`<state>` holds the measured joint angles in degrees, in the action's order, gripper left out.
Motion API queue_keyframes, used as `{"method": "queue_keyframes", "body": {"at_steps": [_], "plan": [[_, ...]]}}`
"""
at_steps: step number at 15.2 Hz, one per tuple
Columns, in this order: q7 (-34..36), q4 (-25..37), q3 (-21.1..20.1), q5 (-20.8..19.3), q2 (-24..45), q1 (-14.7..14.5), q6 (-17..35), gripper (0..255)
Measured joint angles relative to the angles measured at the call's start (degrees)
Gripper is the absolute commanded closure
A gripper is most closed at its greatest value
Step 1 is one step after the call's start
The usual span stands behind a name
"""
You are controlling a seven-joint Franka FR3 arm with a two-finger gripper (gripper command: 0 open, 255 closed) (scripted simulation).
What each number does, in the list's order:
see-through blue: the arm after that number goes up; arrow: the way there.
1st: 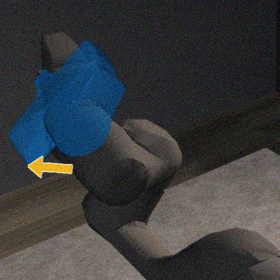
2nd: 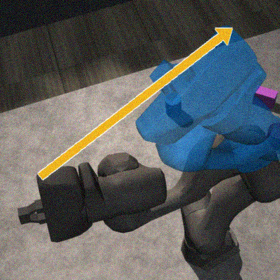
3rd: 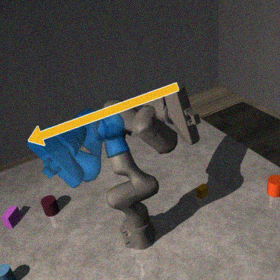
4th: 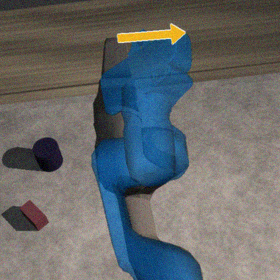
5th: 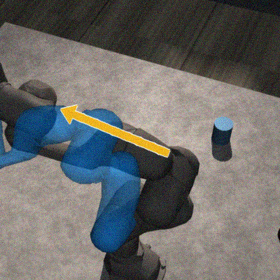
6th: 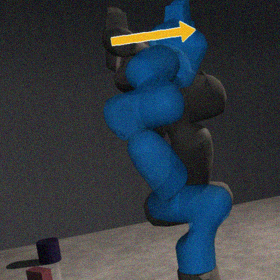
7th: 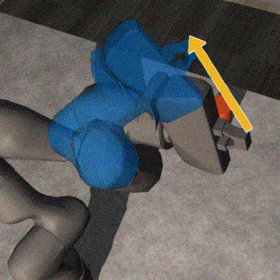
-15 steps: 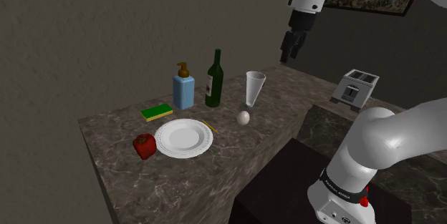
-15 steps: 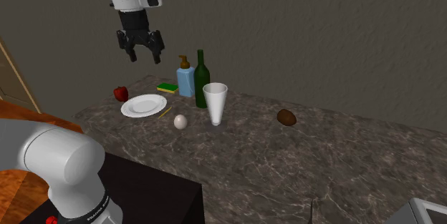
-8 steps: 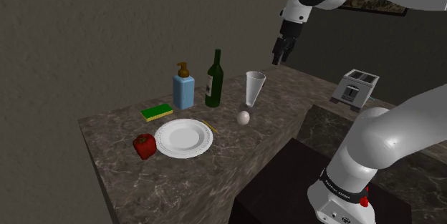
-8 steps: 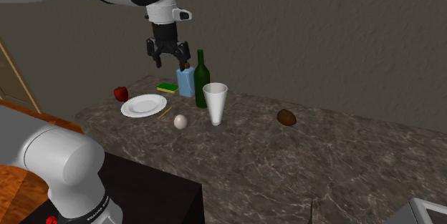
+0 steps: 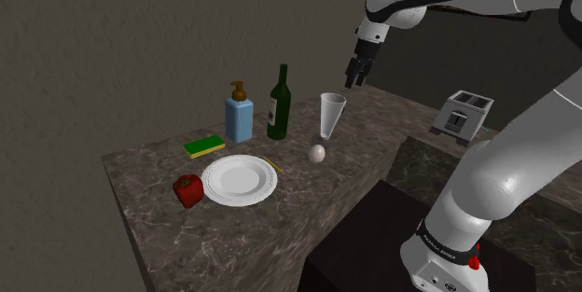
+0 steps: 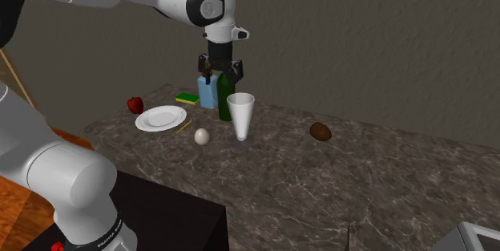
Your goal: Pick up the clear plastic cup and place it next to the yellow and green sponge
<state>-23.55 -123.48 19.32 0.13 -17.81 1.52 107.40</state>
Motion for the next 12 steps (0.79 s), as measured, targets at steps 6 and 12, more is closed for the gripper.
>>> {"method": "queue_keyframes", "body": {"at_steps": [6,12], "plan": [[-9.16,8.53,5.29,7.02,13.86,0.57,2.76,0],[-16.38,17.38,7.04,14.87,26.52,2.83,3.02,0]]}}
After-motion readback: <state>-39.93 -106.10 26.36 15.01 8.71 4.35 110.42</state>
